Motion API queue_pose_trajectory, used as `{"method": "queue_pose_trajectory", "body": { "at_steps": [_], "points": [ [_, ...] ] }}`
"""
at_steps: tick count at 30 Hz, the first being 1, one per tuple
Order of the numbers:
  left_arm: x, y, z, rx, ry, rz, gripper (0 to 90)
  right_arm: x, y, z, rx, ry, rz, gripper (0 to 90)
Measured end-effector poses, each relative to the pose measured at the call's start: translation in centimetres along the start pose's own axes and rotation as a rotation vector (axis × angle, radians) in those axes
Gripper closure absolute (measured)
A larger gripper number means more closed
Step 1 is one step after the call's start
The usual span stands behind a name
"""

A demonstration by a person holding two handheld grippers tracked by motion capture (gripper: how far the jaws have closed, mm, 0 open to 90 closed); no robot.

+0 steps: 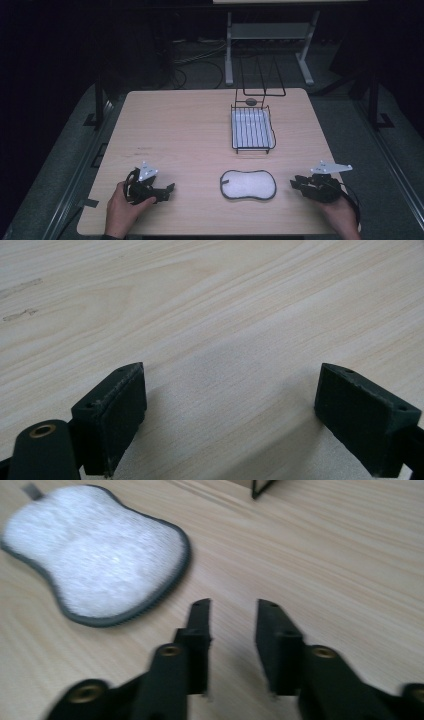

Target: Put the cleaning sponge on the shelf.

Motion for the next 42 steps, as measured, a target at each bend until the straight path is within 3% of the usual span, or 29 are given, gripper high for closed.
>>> {"method": "queue_pose_trajectory", "body": {
  "at_steps": [1, 6, 16, 36, 42],
  "points": [
    [0.0, 0.0, 0.0, -0.001, 0.0, 0.0, 12.5, -0.2, -0.2, 0.2, 0.0, -0.023, -0.005, 89.6],
    [0.0, 0.0, 0.0, -0.001, 0.0, 0.0, 12.5, -0.4, -1.0, 1.0, 0.004, -0.078, -0.014, 90.0],
    [0.0, 0.0, 0.0, -0.001, 0.0, -0.001, 12.5, 0.3, -2.1, 3.0, -0.046, -0.161, -0.019, 89.9],
    [0.0, 0.0, 0.0, -0.001, 0.0, -0.001, 12.5, 1.8, -2.7, 7.1, -0.141, -0.269, 0.025, 90.0],
    [0.0, 0.0, 0.0, -0.001, 0.0, -0.001, 12.5, 2.2, -2.5, 7.5, -0.157, -0.273, 0.048, 90.0]
  ]
}}
Point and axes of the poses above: each handheld gripper's, and its own axes: x roughly forward along the jaws, y roughly out of its underside, z roughly to its left, the point moved 2 cm from there along x, roughly forward along the jaws, and after that the axes turned 10 degrees about y, right-handed, at the moved point
